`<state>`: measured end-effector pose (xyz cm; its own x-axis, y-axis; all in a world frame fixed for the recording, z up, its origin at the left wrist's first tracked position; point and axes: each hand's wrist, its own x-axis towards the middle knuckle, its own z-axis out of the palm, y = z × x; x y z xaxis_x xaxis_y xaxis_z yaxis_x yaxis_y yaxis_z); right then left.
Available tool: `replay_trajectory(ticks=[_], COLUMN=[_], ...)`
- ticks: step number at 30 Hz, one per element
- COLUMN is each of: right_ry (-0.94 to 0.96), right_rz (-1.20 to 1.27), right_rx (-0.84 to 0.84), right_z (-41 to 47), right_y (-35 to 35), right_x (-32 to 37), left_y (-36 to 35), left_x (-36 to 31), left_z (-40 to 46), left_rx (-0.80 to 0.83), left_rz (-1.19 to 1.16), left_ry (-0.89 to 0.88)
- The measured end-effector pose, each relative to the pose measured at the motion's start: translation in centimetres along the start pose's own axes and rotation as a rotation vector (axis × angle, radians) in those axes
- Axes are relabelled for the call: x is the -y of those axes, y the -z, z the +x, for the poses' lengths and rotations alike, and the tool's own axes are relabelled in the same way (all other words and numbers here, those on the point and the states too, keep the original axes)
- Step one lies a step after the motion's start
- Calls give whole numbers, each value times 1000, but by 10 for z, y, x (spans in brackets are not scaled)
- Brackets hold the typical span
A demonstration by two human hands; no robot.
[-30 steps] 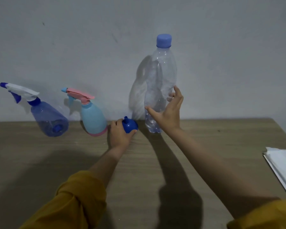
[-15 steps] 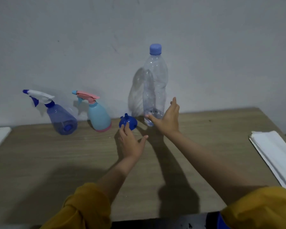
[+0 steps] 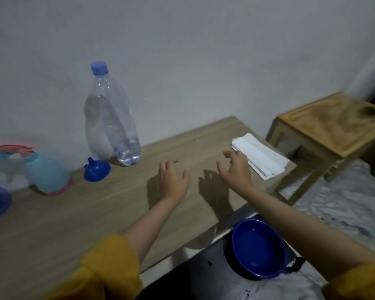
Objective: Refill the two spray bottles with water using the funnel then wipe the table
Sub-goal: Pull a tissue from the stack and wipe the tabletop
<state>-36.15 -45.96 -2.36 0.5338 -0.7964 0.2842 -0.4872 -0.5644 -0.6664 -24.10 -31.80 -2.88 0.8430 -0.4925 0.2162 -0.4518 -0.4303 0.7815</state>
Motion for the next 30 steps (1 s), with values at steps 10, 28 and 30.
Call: replay_trajectory(ticks=[10, 28, 30], right_ry=[-130, 133, 166], right_rz=[-181, -95, -122], right_rx=[25, 325, 353], right_z=[29, 67, 67], right_y=[103, 115, 116], right_x=[-143, -223, -225], left_y=[-129, -231, -233], left_x=[-90, -115, -119], left_z=[9, 24, 25], left_rx=[281, 460, 487], left_rz=[-14, 161, 235], left_ry=[-164, -247, -262])
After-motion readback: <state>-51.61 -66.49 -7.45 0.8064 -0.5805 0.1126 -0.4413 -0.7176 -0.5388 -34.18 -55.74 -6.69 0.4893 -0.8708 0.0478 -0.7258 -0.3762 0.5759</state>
